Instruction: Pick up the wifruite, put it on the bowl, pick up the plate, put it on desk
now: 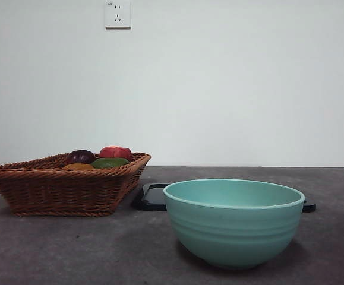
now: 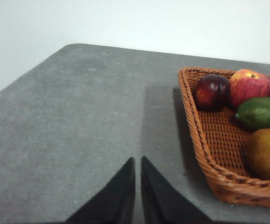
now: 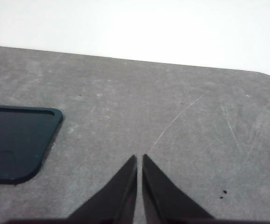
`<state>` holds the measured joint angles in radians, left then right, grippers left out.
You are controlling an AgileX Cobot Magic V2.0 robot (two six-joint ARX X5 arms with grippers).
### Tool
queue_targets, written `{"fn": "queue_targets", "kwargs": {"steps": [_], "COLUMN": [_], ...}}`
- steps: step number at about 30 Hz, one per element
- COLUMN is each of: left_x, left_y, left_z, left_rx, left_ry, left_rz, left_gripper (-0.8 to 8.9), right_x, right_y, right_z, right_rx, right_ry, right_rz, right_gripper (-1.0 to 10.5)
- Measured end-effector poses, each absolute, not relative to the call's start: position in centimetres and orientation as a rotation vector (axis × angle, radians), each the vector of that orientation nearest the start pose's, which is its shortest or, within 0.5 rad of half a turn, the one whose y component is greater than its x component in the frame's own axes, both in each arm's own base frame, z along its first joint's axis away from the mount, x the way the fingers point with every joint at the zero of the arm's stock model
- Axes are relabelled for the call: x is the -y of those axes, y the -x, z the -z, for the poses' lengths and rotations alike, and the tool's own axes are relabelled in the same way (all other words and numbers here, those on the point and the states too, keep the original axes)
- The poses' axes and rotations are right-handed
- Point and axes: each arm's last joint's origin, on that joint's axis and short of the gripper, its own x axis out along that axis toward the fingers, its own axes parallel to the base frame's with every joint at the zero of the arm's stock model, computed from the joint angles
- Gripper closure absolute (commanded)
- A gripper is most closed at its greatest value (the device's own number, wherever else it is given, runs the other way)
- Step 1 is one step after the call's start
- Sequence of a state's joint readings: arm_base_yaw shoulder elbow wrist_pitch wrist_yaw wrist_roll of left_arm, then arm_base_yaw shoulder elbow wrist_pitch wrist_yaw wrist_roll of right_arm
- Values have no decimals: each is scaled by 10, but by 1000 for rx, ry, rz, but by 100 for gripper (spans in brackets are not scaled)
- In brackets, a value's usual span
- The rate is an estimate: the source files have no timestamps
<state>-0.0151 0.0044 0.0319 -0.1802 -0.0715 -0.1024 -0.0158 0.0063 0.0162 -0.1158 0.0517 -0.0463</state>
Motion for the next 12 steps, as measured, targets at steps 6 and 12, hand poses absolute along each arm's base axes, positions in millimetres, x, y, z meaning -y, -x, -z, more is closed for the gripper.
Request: {"fn": "queue_targets", "kwargs": {"steps": [6,12], "left_x": [0,0], "left_y": [-95,-92], "left_z": [-157,-164], "left_rx": [-151,-155], "left_ry": [152,190], "left_rz": [-46,-43], "left_gripper": [798,798], "right_x": [1,1], "right_y": [-96,-95], "right_z": [-154,-157], "right_rx": [-135,-157], "right_ry": [-59,-179], "right_rz": [13,1], "right_gripper": [936,937]}}
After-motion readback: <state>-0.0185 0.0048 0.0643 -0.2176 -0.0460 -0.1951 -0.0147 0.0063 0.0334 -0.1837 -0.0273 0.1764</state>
